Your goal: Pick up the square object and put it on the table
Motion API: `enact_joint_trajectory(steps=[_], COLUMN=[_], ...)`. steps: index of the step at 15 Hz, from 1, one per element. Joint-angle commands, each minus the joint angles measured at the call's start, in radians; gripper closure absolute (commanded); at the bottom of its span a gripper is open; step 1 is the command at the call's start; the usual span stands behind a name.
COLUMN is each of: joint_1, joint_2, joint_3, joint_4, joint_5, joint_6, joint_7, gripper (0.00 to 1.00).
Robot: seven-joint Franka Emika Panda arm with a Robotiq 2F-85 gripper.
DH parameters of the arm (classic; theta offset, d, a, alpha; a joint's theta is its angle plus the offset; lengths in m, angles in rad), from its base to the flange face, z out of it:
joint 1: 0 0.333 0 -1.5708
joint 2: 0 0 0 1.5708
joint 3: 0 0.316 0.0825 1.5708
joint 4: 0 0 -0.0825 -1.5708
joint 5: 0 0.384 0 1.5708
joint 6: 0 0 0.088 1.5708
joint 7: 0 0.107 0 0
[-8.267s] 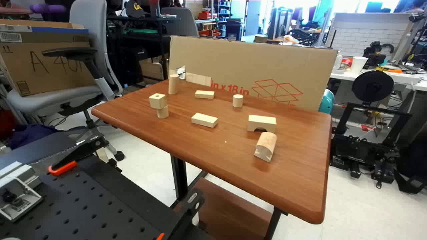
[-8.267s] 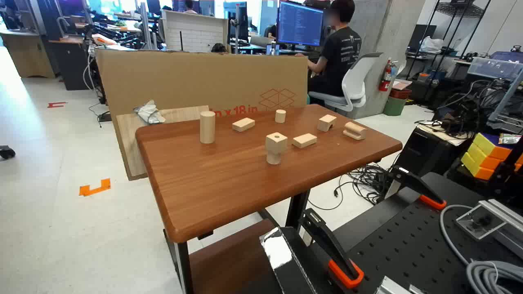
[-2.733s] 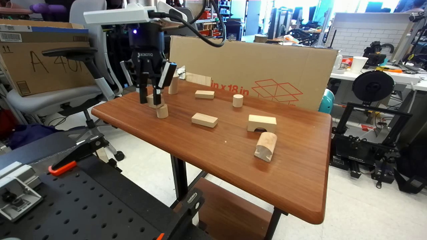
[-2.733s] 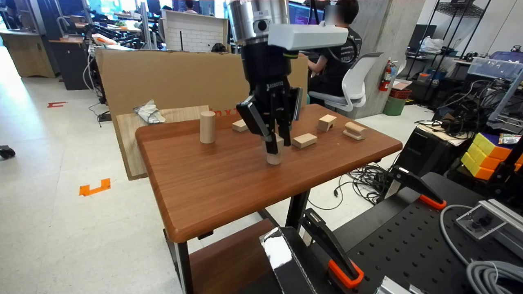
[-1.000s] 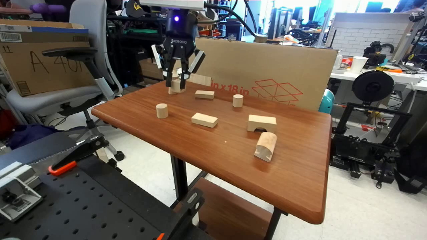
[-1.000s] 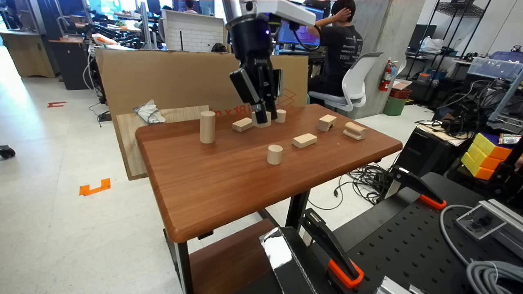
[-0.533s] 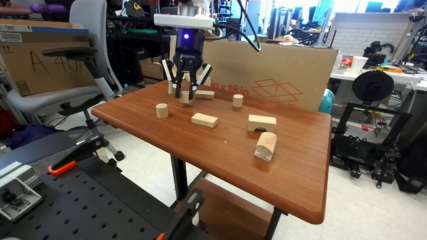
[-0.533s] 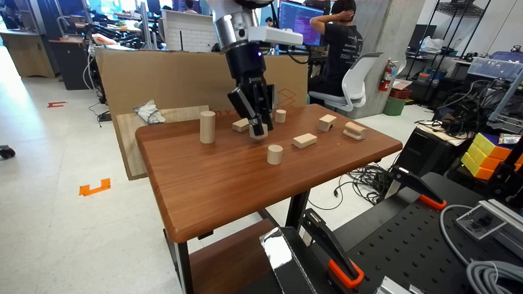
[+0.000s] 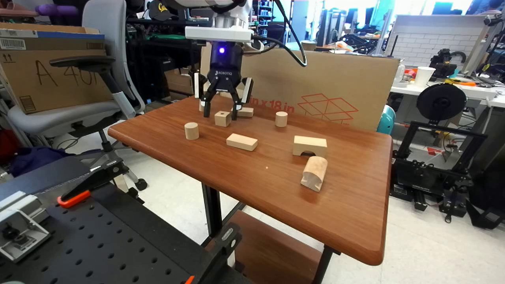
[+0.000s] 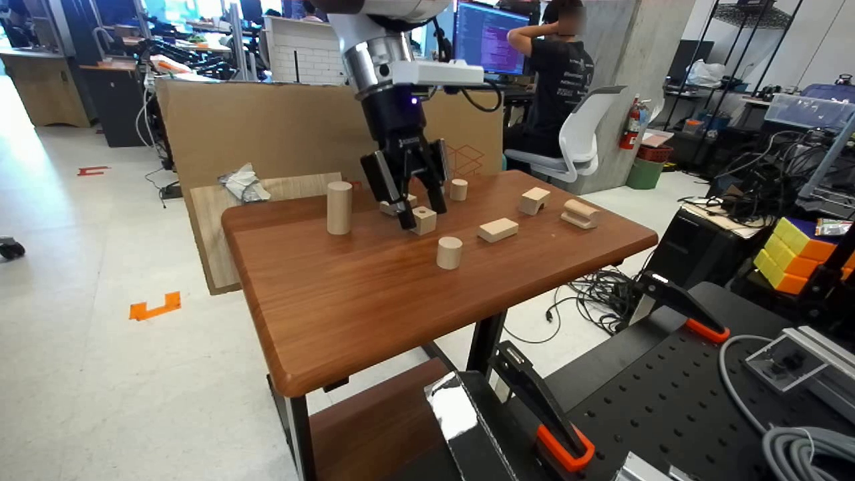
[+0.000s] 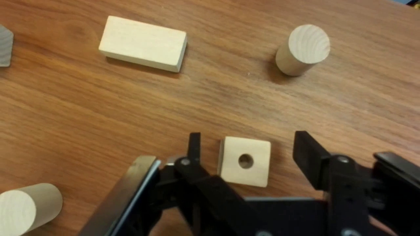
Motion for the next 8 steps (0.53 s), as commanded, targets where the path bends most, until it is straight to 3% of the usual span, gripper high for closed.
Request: enact_joint_trajectory(steps=[1,5,6,8], joint_1=[-0.007,-0.043,-0.014,-0.019], joint_2=[-0.138,-0.358,-0.219,-0.269], joint_3=[0.007,0.01,0.0,0.0], joint_4=[-0.11,-0.29,-0.147,-0.172], joint_5=[0.029,0.102,0.064,0.069], joint_6=[0.005,0.104,0.048,0.043], joint_7=[0.033,0.079,0.058,0.06], gripper=[0.0,0.0,0.0,0.0])
